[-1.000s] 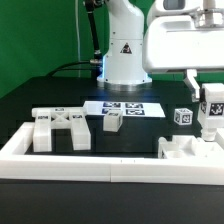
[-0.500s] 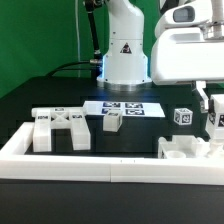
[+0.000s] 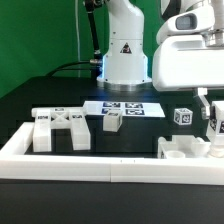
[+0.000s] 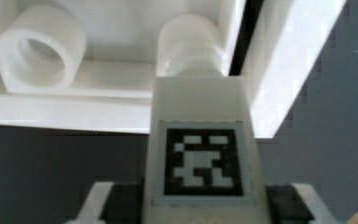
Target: Assemble chair
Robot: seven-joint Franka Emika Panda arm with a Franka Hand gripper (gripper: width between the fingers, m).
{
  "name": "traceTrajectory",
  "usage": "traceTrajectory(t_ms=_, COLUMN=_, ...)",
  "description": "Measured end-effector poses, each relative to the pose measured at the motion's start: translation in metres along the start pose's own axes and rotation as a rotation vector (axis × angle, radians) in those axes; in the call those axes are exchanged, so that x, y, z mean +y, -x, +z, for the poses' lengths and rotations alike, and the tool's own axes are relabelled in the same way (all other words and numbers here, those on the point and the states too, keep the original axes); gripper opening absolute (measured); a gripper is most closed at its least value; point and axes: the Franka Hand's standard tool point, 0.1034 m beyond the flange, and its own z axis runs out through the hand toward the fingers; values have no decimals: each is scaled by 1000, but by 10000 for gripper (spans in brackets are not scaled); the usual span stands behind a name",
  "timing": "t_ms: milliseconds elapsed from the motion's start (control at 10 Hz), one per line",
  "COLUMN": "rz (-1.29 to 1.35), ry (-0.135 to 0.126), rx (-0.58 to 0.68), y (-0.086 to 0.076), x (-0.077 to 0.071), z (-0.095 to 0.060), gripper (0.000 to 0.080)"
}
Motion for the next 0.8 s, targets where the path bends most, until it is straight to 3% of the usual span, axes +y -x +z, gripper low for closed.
traceTrajectory(t_ms=800, rz=-14, ry=1, rx=40, y=13, x=-4, z=8, gripper=290)
